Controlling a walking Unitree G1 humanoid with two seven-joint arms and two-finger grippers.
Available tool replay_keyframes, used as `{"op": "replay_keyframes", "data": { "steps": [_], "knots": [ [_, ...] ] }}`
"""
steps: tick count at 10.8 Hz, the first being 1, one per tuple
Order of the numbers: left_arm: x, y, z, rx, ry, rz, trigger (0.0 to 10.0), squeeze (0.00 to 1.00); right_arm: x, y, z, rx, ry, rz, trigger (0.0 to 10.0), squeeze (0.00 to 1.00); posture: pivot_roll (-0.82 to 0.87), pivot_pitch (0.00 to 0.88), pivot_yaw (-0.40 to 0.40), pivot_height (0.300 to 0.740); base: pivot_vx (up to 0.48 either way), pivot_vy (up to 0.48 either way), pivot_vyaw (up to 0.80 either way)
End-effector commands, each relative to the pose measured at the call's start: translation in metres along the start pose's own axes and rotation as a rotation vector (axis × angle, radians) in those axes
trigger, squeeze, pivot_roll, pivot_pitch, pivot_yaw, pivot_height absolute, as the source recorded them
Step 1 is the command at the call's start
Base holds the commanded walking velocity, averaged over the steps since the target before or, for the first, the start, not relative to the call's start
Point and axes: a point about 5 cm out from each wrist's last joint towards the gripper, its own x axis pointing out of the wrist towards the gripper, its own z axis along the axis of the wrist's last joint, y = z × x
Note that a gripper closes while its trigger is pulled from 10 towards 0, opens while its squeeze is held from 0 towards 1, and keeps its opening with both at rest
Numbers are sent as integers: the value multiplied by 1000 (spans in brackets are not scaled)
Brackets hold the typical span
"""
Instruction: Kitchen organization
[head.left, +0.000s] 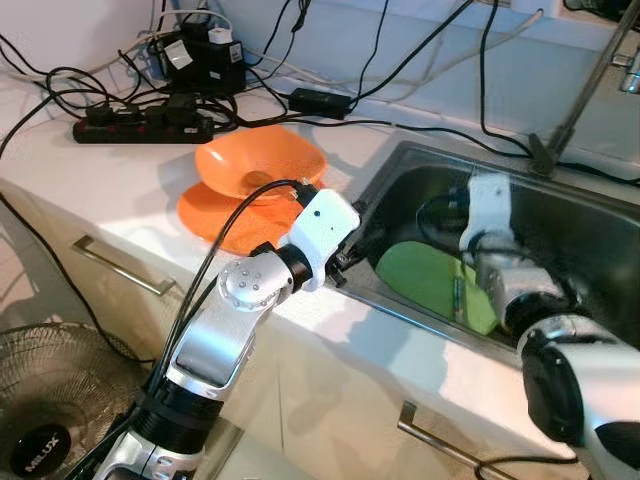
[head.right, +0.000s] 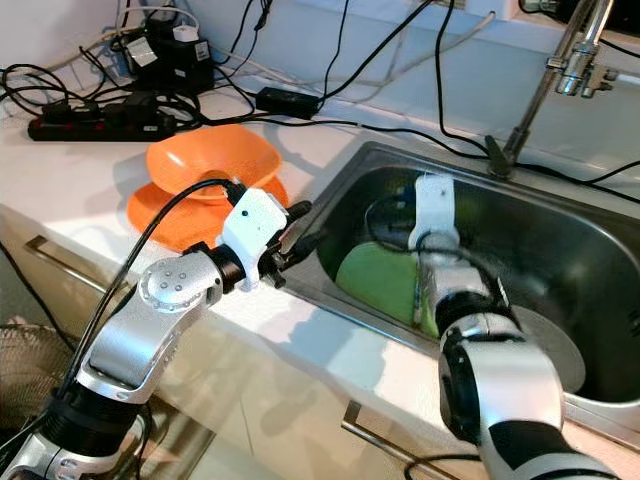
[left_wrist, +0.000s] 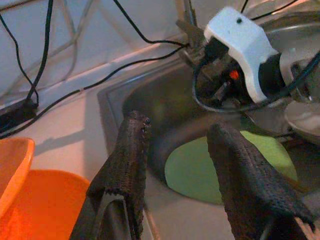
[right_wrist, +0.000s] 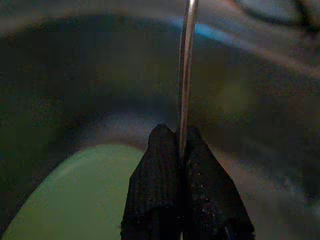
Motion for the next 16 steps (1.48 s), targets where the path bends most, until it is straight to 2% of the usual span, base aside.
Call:
{"op": "replay_keyframes", "data": {
  "steps": [1,4,9,10,11,12,13,14,15,16],
  "knots": [
    [-1,-3,-1,4,19,-20,10000,0,-1,-1,-8,3,39,2,10000,0,274,0,-64,740,0,0,0],
    [-2,-8,-13,-43,87,-43,10000,0,-3,5,-26,-15,107,21,10000,0,277,0,-68,740,0,0,0],
    [-3,-11,-18,-82,122,-49,10000,0,-7,10,-46,-31,184,43,10000,0,280,0,-70,740,0,0,0],
    [-4,-13,-20,-88,133,-59,10000,0,-7,10,-47,-31,187,46,10000,514,280,0,-71,740,0,0,0],
    [-4,-14,-22,-91,142,-65,10000,0,-8,11,-48,-31,192,51,10000,812,279,0,-70,740,0,0,0],
    [-4,-14,-22,-93,144,-65,10000,0,-8,11,-49,-32,195,53,10000,796,280,0,-71,740,0,0,0],
    [-4,-14,-22,-94,144,-66,10000,0,-8,11,-50,-34,197,54,10000,698,280,0,-71,740,0,0,0],
    [-5,-14,-22,-94,144,-66,10000,0,-8,11,-50,-47,196,56,10000,0,280,0,-71,740,0,0,0],
    [-5,-13,-20,-87,136,-54,10000,0,-7,11,-45,-47,165,49,10000,0,278,0,-71,740,0,0,0],
    [-4,-3,-12,-21,89,28,10000,0,-5,10,-31,-40,82,36,10000,0,278,0,-70,740,0,0,0]
  ]
}}
